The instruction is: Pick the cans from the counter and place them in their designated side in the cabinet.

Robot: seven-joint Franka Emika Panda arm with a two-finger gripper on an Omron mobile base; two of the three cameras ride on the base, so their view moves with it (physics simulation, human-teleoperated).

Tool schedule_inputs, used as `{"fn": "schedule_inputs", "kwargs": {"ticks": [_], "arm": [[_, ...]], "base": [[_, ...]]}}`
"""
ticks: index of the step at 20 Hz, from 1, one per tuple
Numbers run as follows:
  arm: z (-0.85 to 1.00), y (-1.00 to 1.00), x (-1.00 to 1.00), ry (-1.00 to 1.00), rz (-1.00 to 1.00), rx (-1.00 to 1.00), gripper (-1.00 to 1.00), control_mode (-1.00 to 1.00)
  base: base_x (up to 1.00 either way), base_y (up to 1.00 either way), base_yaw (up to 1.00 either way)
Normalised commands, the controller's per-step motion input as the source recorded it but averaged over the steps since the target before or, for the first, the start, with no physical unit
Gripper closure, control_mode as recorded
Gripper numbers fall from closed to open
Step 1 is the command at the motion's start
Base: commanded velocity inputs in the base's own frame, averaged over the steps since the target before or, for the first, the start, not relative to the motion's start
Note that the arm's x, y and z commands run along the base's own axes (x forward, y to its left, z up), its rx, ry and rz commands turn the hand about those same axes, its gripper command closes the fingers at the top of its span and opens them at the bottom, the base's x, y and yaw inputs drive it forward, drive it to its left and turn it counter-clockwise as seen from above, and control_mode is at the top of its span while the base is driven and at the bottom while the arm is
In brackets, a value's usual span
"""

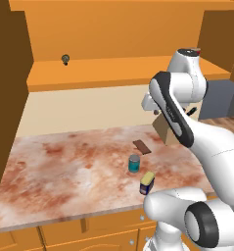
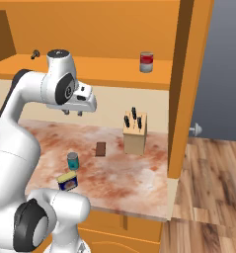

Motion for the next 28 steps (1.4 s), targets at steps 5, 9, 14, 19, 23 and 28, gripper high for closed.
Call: {"fn": "schedule_inputs", "kwargs": {"ticks": [5,9,14,19,23,28], "arm": [[0.0,0.02,-0.01,0.0,0.0,0.0,-1.0,-1.0],[0.0,0.16,-0.05,0.0,0.0,0.0,-1.0,-1.0],[0.0,0.19,-0.08,0.0,-0.02,0.0,-1.0,-1.0],[0.0,0.2,-0.13,0.0,-0.08,0.0,-1.0,-1.0],[-0.02,0.08,-0.22,0.0,-0.12,0.0,-1.0,-1.0],[-0.11,0.05,-0.21,0.01,-0.11,0.05,-1.0,-1.0]], "base": [[0.0,0.0,0.0],[0.0,0.0,0.0],[0.0,0.0,0.0],[0.0,0.0,0.0],[0.0,0.0,0.0],[0.0,0.0,0.0]]}}
